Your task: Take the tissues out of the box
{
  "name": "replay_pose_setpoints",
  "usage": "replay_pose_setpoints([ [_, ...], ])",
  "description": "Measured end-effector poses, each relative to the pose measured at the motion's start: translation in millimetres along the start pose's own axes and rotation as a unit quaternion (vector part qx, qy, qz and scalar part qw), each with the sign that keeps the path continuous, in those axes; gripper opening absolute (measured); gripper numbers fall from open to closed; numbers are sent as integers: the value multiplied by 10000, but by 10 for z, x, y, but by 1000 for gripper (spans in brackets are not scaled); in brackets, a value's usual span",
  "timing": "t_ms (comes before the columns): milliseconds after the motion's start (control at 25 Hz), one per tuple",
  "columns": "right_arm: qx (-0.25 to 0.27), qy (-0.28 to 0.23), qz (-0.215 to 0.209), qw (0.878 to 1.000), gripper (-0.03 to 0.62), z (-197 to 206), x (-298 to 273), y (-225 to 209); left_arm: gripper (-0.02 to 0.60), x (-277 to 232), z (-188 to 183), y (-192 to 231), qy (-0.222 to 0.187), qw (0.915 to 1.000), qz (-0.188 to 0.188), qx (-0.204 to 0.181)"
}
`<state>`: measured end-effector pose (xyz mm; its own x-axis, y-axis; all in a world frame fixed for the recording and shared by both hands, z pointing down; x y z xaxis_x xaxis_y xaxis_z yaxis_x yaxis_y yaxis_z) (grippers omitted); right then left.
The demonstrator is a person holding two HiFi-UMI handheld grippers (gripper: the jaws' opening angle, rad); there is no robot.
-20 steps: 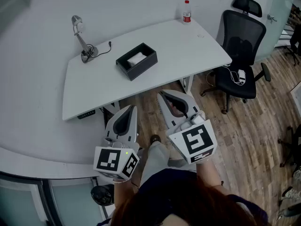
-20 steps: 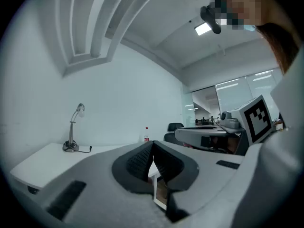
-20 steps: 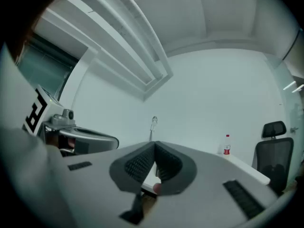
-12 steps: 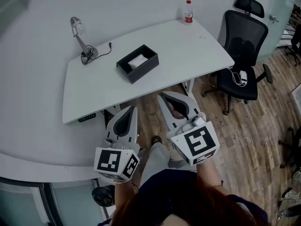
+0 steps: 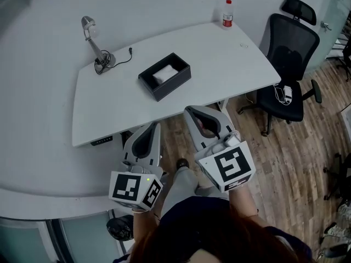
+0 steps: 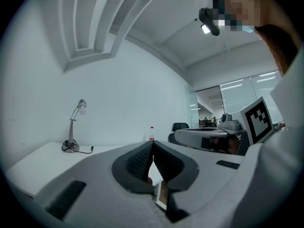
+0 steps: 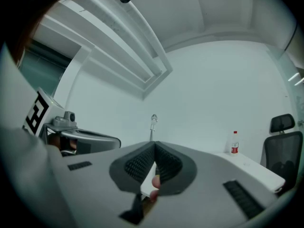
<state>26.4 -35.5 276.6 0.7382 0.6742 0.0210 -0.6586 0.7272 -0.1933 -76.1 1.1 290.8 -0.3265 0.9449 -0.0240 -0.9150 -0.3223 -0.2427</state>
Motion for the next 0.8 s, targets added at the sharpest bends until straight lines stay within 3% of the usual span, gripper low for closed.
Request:
replay_pose_setpoints([
  [800,172,469,91,9987,20,39,-819,-304,21,-584,137,568,30,9998,44,202],
])
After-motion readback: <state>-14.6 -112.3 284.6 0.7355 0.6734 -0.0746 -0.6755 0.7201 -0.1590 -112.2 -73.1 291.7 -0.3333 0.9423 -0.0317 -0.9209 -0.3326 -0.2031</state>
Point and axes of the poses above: the fingertips, and each gripper's own axes: x backward along the fingers, y to its left, z out of its underside, the point moved 3 cm from there along x, backward along the fingers, and after that the axes turned 15 degrees about -x, right-handed, at the moved point
